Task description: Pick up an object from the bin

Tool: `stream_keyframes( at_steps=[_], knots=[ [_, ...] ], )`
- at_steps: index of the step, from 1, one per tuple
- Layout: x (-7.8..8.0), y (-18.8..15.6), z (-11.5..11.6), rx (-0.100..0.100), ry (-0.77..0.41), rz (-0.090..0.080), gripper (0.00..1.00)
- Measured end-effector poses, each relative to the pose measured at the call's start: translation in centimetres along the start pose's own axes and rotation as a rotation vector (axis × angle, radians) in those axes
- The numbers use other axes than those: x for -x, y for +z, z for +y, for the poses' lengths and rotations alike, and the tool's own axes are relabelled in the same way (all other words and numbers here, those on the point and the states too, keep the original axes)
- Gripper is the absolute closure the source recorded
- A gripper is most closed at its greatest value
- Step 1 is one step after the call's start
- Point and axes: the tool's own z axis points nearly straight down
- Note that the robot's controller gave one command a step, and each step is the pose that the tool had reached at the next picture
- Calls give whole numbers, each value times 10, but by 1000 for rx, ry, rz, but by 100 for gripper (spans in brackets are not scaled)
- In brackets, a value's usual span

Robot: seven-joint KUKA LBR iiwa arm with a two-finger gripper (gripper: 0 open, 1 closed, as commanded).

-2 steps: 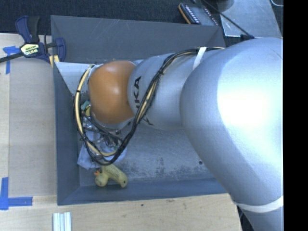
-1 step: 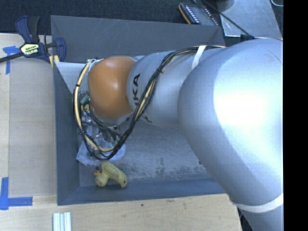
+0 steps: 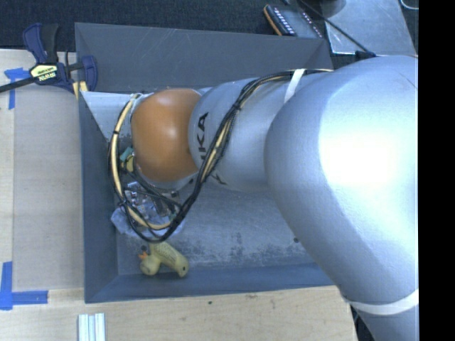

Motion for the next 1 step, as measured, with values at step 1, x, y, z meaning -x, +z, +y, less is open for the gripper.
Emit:
stream_keyframes(
  at_steps=[1],
  knots=[
    [0,0,0,0,0,0,100]
  ],
)
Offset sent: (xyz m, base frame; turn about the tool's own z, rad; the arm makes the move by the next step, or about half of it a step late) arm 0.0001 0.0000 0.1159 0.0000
